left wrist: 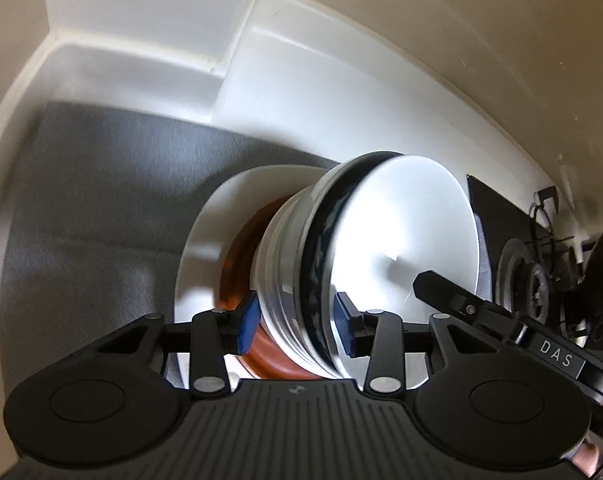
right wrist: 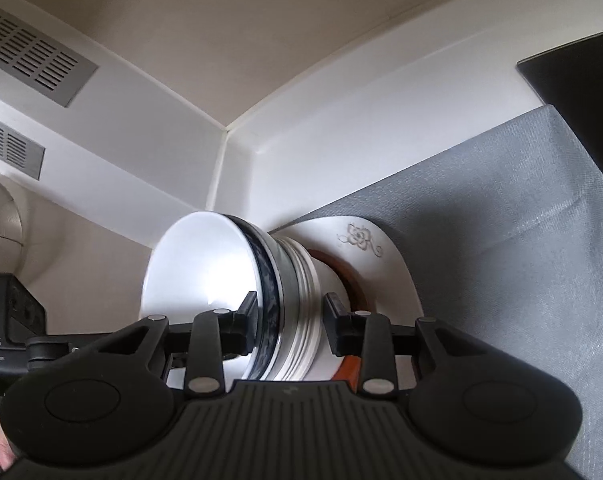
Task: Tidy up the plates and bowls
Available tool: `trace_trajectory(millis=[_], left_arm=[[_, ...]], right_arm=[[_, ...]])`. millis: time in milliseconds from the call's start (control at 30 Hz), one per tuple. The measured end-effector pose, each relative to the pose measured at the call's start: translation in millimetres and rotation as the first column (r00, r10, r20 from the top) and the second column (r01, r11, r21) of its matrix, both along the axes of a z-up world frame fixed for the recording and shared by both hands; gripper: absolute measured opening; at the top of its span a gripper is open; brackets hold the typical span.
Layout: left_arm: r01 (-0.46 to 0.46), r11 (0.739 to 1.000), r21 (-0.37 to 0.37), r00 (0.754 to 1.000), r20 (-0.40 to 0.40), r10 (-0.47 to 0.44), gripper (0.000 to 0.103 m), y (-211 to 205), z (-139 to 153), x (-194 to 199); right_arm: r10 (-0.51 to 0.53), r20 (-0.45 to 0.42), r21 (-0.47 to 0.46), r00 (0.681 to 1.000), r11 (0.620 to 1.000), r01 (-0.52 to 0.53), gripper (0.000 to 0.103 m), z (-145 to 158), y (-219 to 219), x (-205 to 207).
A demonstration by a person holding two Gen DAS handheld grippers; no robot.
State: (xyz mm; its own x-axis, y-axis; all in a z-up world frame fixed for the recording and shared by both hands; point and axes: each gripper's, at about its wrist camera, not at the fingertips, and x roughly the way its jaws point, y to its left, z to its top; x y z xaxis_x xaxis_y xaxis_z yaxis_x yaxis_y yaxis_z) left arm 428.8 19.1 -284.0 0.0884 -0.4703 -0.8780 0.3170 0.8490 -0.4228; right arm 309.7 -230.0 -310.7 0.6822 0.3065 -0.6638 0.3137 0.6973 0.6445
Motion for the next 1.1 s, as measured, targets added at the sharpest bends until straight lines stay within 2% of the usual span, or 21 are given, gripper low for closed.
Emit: trace_trajectory(millis=[133, 167, 300, 367, 433, 467, 500, 600, 633, 733, 800, 833, 900, 967, 1100], left_arm=[[-0.036, 0.999, -0.004, 0.996, 0.079, 0.036, 0.038, 1.4, 6.6, -10.2], [-0.065, 0.998, 0.014, 0.990, 0.127, 0.063, 0.043, 3.0, 12.9, -15.6], [-0.169, 0.982, 0.089, 0.921, 0.369, 0.125, 0.076, 12.1, 55.7, -52.6], [-0.199, 0.975, 0.097, 0.887, 0.441, 0.137, 0.080, 17.1, 83.1, -78.0], [-0.208, 0.973, 0.097, 0.858, 0.497, 0.134, 0.090, 19.5, 115.9, -110.4], [-0.206, 0.973, 0.108, 0.847, 0.517, 0.122, 0.098, 17.8, 132.2, -128.7], [-0.209, 0.970, 0.127, 0.837, 0.535, 0.110, 0.102, 14.4, 148.3, -146.4], [-0.212, 0.957, 0.199, 0.805, 0.590, 0.056, 0.103, -4.0, 195.2, -208.7], [-0.200, 0.958, 0.206, 0.797, 0.602, 0.037, 0.103, -11.4, 208.7, -230.2], [-0.185, 0.958, 0.220, 0.812, 0.583, 0.023, 0.103, -22.6, 240.4, -280.8], [-0.221, 0.948, 0.231, 0.798, 0.602, 0.039, 0.103, -26.3, 260.0, -313.7], [-0.239, 0.941, 0.240, 0.788, 0.614, 0.044, 0.103, -29.4, 267.1, -328.0], [-0.264, 0.935, 0.238, 0.783, 0.619, 0.063, 0.103, -30.9, 279.2, -350.8], [-0.269, 0.938, 0.219, 0.798, 0.596, 0.090, 0.103, -33.2, 286.3, -368.3], [-0.290, 0.931, 0.222, 0.805, 0.582, 0.112, 0.103, -39.0, 295.2, -396.4]], right_arm=[[-0.017, 0.005, -0.012, 1.000, 1.000, 0.017, 0.035, -4.2, 0.2, -11.9], [-0.028, 0.006, -0.027, 1.000, 0.999, 0.029, 0.035, -0.8, 1.2, -16.2], [-0.043, 0.018, -0.179, 0.999, 0.983, 0.045, 0.036, 34.6, 13.1, -41.7], [-0.051, 0.005, -0.300, 0.999, 0.953, 0.050, 0.039, 59.6, 25.3, -59.1], [-0.041, -0.013, -0.404, 0.999, 0.914, 0.033, 0.060, 83.5, 39.0, -76.4], [-0.020, -0.023, -0.440, 1.000, 0.898, 0.008, 0.066, 96.1, 46.8, -86.2], [0.000, -0.037, -0.462, 0.999, 0.887, -0.018, 0.077, 106.6, 52.6, -95.2], [0.036, -0.037, -0.487, 0.999, 0.872, -0.050, 0.085, 147.6, 63.9, -132.9], [0.043, -0.031, -0.480, 0.999, 0.876, -0.052, 0.091, 161.8, 64.0, -149.7], [0.077, -0.008, -0.487, 0.997, 0.870, -0.071, 0.095, 201.1, 63.6, -192.4], [0.058, -0.027, -0.517, 0.998, 0.854, -0.064, 0.103, 220.2, 60.8, -216.4], [0.061, -0.034, -0.526, 0.998, 0.848, -0.070, 0.103, 228.4, 59.1, -228.3], [0.074, -0.037, -0.529, 0.997, 0.845, -0.083, 0.103, 241.2, 55.2, -250.7], [0.074, -0.040, -0.518, 0.996, 0.851, -0.084, 0.103, 249.8, 49.6, -269.7], [0.066, -0.082, -0.530, 0.994, 0.842, -0.099, 0.103, 260.1, 43.4, -296.9]])
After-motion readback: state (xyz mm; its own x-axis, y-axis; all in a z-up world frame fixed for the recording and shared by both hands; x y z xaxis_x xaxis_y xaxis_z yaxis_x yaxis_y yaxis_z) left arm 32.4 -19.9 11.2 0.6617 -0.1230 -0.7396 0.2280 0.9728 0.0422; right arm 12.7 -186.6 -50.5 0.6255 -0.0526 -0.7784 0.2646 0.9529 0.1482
